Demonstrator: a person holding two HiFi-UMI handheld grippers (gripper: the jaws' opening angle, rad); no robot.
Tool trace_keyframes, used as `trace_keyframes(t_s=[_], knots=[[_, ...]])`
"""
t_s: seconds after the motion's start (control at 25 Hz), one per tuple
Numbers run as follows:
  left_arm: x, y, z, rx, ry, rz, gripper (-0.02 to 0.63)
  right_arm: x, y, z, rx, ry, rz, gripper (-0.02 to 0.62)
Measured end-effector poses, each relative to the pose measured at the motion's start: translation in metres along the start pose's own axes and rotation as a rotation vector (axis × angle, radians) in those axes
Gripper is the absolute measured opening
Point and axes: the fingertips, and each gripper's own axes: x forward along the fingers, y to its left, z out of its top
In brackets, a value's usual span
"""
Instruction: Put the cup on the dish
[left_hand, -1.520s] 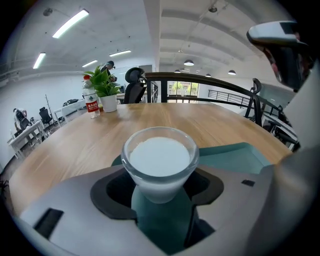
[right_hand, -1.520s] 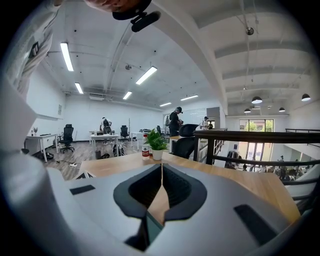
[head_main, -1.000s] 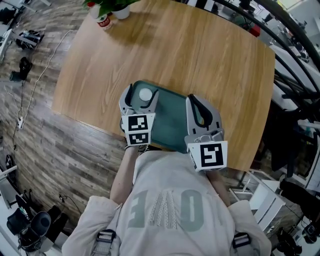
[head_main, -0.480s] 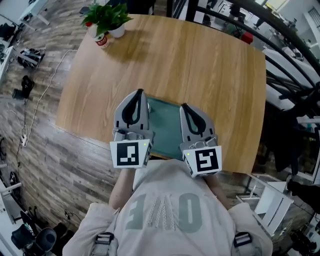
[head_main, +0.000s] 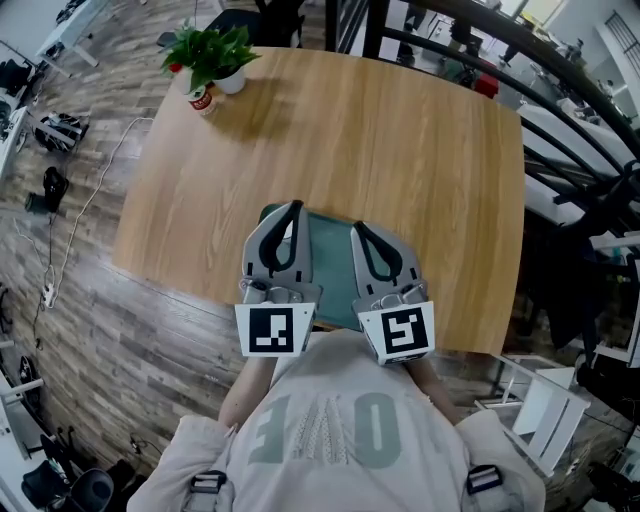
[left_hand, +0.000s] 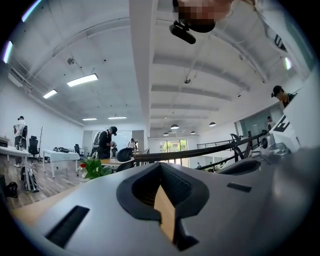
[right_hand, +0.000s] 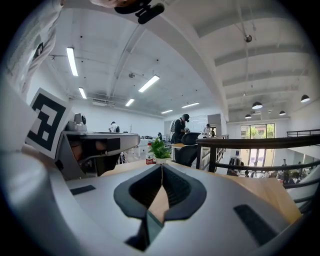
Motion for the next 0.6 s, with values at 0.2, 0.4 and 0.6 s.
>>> trace_keyframes(t_s=[0.2, 0.4, 0.6], knots=[[0.000, -0.005, -0.005, -0.006, 0.015, -0.011, 0.009, -0.002, -0.002, 0.003, 0.002, -0.001, -0.003, 0.020], [0.000, -0.002, 0.004, -0.010, -0.035, -0.013, 0.009, -0.006, -0.006, -0.001, -0.029, -0.001, -0.014, 0.020], [-0.001, 0.008, 0.002, -0.004, -0.035, 0.014, 0.009, -0.004, -0.003, 0.000, -0.018, -0.013, 0.016, 0.020]])
